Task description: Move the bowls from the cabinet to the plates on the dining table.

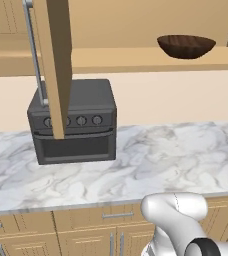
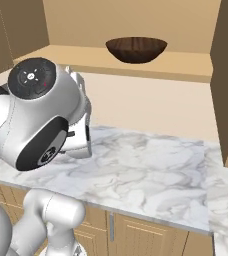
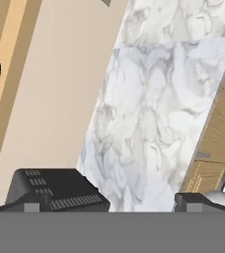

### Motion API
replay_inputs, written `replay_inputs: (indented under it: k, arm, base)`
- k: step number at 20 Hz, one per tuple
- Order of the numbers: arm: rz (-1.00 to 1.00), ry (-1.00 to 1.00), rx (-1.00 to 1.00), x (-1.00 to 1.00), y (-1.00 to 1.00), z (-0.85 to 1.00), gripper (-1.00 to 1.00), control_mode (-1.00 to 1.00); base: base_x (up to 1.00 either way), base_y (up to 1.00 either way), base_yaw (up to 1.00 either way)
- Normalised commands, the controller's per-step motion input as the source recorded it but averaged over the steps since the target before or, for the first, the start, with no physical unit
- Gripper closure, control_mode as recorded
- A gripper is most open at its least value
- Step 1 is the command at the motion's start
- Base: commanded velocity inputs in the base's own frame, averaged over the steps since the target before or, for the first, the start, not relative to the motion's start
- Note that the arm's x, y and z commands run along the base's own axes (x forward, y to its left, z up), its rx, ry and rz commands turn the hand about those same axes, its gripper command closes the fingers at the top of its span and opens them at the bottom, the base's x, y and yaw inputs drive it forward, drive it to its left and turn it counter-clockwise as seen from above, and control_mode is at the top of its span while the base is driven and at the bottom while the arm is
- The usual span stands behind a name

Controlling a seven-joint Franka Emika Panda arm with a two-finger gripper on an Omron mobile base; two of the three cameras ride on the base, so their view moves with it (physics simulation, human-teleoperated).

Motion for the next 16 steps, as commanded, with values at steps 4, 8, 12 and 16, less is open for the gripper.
replay_inputs:
  k: [4,8,12,16]
  arm:
    - [0.00,0.05,0.00,0.25,0.00,0.29,-1.00,-1.00]
    - [0.00,0.05,0.00,0.26,0.00,0.33,-1.00,-1.00]
    - [0.00,0.00,0.00,0.26,-0.03,0.36,-1.00,-1.00]
    - [0.01,-0.02,0.00,0.21,-0.04,0.30,-1.00,-1.00]
  base:
    - [0.00,0.00,0.00]
    - [0.00,0.00,0.00]
    - [0.00,0.00,0.00]
    - [0.00,0.00,0.00]
